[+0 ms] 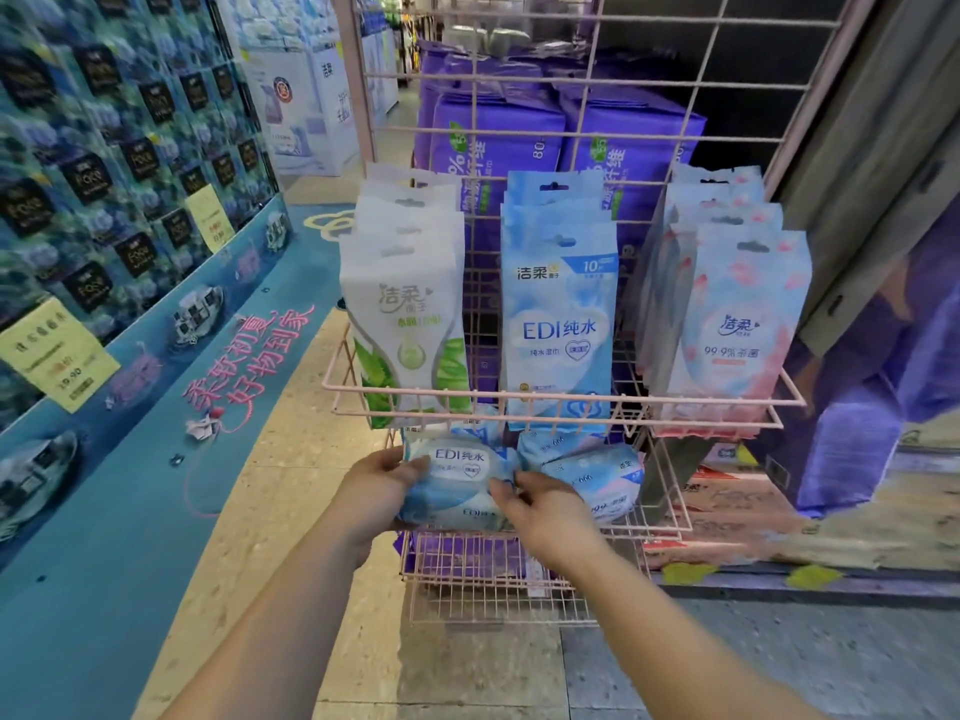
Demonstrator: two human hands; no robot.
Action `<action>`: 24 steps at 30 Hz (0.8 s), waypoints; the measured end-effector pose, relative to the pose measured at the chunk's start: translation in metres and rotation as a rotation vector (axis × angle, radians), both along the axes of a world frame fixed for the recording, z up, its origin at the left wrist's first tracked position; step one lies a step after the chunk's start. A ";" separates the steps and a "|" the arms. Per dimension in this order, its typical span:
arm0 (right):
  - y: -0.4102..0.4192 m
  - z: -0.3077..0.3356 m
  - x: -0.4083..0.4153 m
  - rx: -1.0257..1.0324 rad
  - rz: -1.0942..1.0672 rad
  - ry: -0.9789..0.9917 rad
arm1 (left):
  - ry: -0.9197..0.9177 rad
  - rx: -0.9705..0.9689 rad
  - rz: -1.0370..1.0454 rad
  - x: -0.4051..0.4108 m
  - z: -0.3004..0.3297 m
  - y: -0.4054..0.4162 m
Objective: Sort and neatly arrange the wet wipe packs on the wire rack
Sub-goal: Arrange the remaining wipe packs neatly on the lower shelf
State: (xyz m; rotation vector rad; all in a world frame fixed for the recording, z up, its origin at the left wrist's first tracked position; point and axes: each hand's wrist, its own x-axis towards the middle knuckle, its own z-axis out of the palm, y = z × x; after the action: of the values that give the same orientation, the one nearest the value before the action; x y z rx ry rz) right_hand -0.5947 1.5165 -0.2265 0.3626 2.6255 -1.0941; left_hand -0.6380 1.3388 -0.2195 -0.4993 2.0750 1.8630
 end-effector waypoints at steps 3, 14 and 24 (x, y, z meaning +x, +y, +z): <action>-0.012 -0.007 -0.009 0.130 -0.024 0.000 | 0.159 -0.532 -0.132 -0.016 -0.009 0.005; -0.014 -0.016 0.011 0.034 0.129 0.127 | 0.398 -1.187 -0.406 0.013 -0.044 0.011; 0.116 0.002 0.009 0.026 -0.108 0.154 | 0.391 -0.641 -0.361 -0.012 -0.018 0.088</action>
State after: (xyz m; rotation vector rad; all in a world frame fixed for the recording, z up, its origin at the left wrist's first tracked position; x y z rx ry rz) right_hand -0.5861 1.6326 -0.2248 0.4476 2.7857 -1.1666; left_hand -0.6497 1.4268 -0.2380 0.1310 2.7921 1.1328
